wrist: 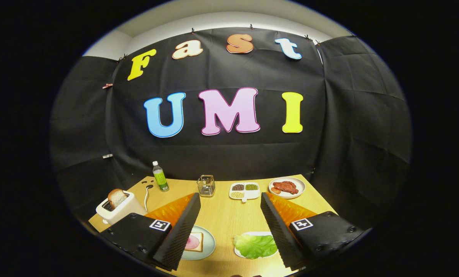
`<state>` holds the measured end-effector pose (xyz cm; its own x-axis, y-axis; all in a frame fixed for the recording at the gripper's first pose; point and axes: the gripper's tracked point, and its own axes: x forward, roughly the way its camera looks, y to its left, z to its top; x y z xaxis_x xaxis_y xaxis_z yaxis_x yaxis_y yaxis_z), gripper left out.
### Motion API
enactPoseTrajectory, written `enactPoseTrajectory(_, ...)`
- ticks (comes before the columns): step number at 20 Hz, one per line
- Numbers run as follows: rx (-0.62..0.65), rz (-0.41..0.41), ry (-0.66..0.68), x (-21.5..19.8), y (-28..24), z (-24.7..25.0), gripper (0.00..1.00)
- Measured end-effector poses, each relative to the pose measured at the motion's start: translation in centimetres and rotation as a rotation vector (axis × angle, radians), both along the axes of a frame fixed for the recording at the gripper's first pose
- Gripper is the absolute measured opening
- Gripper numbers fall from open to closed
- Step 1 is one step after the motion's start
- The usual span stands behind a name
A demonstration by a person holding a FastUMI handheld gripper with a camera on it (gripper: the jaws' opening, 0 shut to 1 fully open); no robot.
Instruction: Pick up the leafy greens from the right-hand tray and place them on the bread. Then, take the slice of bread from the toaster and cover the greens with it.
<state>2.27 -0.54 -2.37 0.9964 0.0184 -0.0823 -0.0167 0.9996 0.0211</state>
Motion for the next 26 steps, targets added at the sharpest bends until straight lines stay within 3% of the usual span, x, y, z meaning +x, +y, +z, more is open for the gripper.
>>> enactPoseTrajectory(10,0.013,-0.018,0.136,1.4,-2.9,-5.3,0.98)
enactPoseTrajectory(14,0.039,0.000,0.250,2.2,-3.5,-9.9,0.99)
enactPoseTrajectory(26,-0.085,0.068,0.574,4.5,-7.1,-24.9,0.99)
